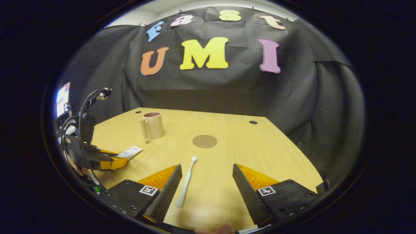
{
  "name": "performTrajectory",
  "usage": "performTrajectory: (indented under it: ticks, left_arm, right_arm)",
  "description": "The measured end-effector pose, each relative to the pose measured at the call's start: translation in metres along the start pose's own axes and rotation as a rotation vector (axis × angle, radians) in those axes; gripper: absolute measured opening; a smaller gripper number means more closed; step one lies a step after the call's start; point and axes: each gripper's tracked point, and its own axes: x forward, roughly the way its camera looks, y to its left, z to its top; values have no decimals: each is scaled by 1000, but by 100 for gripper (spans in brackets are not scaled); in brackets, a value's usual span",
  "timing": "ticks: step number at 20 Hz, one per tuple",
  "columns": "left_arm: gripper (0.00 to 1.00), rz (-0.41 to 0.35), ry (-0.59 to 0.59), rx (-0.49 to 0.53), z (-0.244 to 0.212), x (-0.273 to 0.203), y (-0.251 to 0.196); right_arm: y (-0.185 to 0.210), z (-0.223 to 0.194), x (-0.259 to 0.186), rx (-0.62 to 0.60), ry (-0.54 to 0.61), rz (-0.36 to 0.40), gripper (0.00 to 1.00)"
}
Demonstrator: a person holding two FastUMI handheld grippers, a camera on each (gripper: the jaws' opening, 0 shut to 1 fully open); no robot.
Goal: Put the toothbrush and toothpaste on the desktop into the cup, then pick up the cup and place it on the coaster on the desktop.
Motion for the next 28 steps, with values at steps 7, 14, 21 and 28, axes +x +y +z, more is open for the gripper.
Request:
performTrajectory:
  ticks: [7, 14, 21, 28]
  left_arm:
    - [38, -71, -56, -102, 15, -1, -13]
    - [38, -31, -283, 13, 64, -37, -4]
    - [41, -40, -450, -40, 110, -74, -1]
    - [38, -31, -468, -71, 108, -77, 14]
  right_arm:
    - [12, -10, 13, 0, 52, 27, 95]
    - [34, -29, 52, 19, 147, 9, 95]
    - [53, -38, 90, 36, 213, -19, 92]
    - [53, -50, 107, 110, 293, -18, 46]
